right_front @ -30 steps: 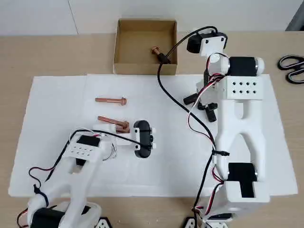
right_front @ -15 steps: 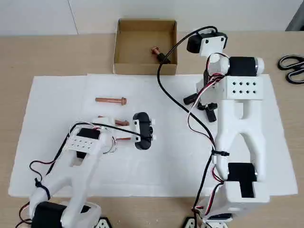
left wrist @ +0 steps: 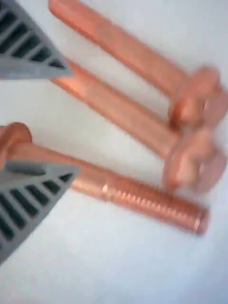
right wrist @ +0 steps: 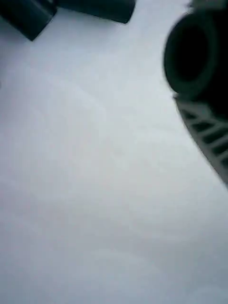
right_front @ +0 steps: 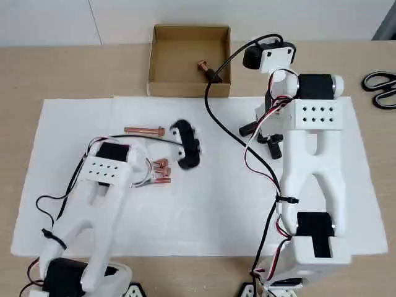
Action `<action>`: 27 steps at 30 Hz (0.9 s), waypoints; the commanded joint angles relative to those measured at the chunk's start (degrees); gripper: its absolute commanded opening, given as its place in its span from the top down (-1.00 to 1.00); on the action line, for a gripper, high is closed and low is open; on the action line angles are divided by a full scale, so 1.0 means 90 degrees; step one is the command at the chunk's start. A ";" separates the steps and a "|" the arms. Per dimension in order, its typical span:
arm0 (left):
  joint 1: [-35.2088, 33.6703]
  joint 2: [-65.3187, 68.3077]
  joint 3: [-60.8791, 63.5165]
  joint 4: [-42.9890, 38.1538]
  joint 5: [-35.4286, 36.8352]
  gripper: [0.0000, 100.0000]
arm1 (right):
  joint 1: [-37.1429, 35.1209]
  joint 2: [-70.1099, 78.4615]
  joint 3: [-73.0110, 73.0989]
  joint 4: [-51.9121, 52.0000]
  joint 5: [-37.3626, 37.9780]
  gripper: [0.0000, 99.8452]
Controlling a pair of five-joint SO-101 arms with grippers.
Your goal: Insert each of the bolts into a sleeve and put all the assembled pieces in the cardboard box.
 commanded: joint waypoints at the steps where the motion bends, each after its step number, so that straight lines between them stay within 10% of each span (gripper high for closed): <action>1: -0.0010 -0.0020 -0.0884 0.0234 0.1328 0.77 | -0.0015 -0.0376 -0.0059 -0.0054 -0.0059 0.99; 10: 0.0010 -0.0020 -0.3551 0.2442 0.6554 0.77 | 0.0005 -0.0376 -0.0068 -0.0054 -0.0059 0.99; 16: 0.0000 -0.0039 -0.4733 0.3897 0.7678 0.78 | 0.0005 -0.0386 -0.0068 -0.0054 -0.0059 0.99; 27: -0.0313 -0.1641 -0.4107 0.3634 1.1165 0.77 | 0.0015 -0.1070 -0.0039 -0.0034 -0.0059 0.99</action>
